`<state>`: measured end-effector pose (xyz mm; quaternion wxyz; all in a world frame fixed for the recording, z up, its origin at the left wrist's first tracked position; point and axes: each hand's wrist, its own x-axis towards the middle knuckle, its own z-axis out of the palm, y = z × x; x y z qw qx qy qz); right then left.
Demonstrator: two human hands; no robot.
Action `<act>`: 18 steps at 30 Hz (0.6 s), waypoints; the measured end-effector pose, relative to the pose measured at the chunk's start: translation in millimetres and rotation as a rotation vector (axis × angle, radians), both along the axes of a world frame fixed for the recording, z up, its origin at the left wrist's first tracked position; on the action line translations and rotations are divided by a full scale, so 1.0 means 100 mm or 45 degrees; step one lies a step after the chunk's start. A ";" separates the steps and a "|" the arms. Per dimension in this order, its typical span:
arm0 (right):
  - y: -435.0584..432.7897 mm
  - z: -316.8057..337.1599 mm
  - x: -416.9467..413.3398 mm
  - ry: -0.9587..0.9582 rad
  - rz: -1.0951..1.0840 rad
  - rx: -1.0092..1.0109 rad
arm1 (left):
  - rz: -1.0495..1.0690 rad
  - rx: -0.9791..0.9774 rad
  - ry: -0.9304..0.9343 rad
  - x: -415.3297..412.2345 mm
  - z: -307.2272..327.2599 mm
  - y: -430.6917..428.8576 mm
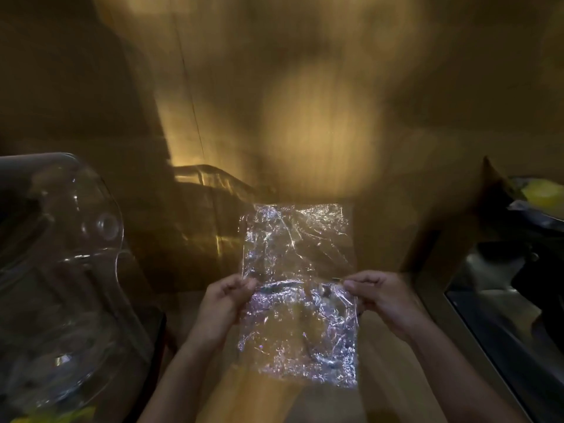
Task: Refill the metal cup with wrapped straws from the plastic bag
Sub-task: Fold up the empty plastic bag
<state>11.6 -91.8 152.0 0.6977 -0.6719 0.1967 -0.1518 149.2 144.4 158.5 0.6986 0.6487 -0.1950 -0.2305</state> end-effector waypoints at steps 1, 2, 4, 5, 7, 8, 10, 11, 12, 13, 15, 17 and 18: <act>-0.01 0.00 0.00 -0.017 0.004 0.020 | 0.011 -0.004 0.025 0.00 -0.01 0.00; -0.01 -0.02 0.01 -0.038 0.002 0.061 | 0.027 -0.003 0.030 0.01 -0.02 -0.01; -0.02 -0.04 0.02 -0.072 -0.005 0.158 | 0.033 -0.005 0.009 0.01 -0.04 -0.01; -0.02 -0.05 0.02 -0.079 -0.012 0.173 | 0.021 -0.004 0.004 0.02 -0.04 0.00; -0.02 -0.09 0.03 -0.089 -0.034 0.144 | -0.017 0.025 -0.036 0.02 -0.04 0.01; -0.02 -0.10 0.03 -0.102 -0.041 0.135 | -0.023 0.039 -0.059 0.02 -0.06 0.02; 0.00 -0.10 0.02 -0.134 -0.039 0.171 | -0.003 0.061 -0.059 0.02 -0.08 0.01; 0.01 -0.10 0.01 -0.150 -0.021 0.194 | 0.000 0.071 -0.044 0.01 -0.09 0.02; 0.01 -0.10 0.00 -0.161 0.006 0.212 | -0.011 0.076 -0.024 0.00 -0.09 0.02; 0.00 -0.09 -0.01 -0.157 0.037 0.223 | -0.029 0.092 -0.008 0.01 -0.10 0.04; 0.00 -0.08 -0.04 -0.117 0.098 0.211 | -0.099 0.156 0.019 0.01 -0.09 0.08; 0.00 -0.05 -0.07 -0.038 0.161 0.096 | -0.131 0.231 0.116 0.01 -0.10 0.11; 0.00 -0.03 -0.07 0.014 0.205 -0.030 | -0.092 0.301 0.148 0.02 -0.13 0.10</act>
